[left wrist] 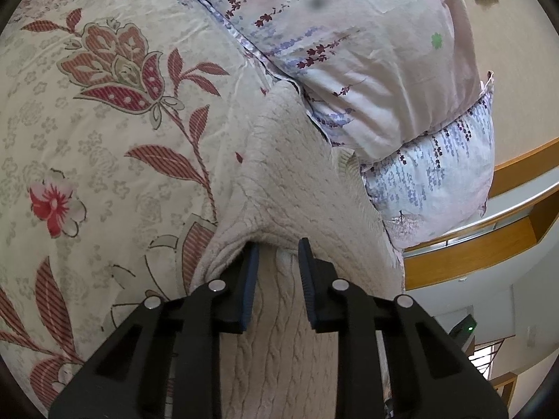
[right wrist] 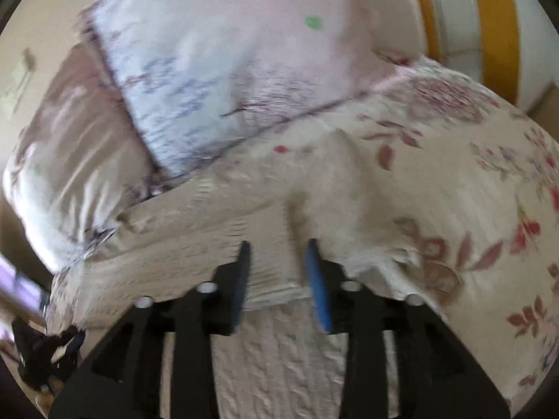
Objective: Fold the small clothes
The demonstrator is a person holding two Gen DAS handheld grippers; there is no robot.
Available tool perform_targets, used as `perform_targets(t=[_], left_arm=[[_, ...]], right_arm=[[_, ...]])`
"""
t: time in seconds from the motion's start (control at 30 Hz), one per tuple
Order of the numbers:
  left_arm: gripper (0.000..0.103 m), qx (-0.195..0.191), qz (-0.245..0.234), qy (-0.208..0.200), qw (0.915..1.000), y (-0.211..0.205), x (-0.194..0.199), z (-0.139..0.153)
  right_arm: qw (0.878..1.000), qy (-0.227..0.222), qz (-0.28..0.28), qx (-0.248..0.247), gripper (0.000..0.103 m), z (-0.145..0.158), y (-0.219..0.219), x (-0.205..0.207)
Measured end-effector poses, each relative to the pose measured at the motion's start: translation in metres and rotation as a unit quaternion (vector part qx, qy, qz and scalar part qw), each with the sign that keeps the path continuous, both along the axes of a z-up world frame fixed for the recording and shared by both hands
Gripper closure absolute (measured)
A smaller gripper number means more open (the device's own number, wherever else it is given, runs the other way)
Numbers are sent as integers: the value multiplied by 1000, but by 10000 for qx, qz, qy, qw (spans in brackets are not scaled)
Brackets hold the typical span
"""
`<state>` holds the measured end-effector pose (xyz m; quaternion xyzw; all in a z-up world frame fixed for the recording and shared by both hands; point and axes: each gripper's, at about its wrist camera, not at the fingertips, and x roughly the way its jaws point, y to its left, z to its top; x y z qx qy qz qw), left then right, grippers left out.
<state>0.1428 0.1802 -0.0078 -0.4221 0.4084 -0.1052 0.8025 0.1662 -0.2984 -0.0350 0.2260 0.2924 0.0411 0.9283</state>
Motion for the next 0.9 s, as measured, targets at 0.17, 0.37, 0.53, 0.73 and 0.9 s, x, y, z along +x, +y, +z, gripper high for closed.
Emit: perform_targets(t=[0.17, 0.37, 0.53, 0.73, 0.9], left_arm=[[76, 17, -72, -4, 10000, -1, 1, 1], [58, -14, -313, -32, 9995, 1, -3, 7], [45, 299, -441, -152, 9985, 6, -21, 19], [39, 561, -724, -306, 9953, 11, -50, 31], [38, 527, -881, -303, 9943, 17, -81, 30]], right_arm=[[9971, 441, 608, 79, 63, -13, 17, 18], [9946, 533, 778, 433, 62, -15, 6, 17], [9946, 439, 820, 465, 43, -10, -10, -14], [9944, 306, 873, 502, 40, -9, -42, -60], [9943, 458, 665, 690, 40, -31, -72, -100]])
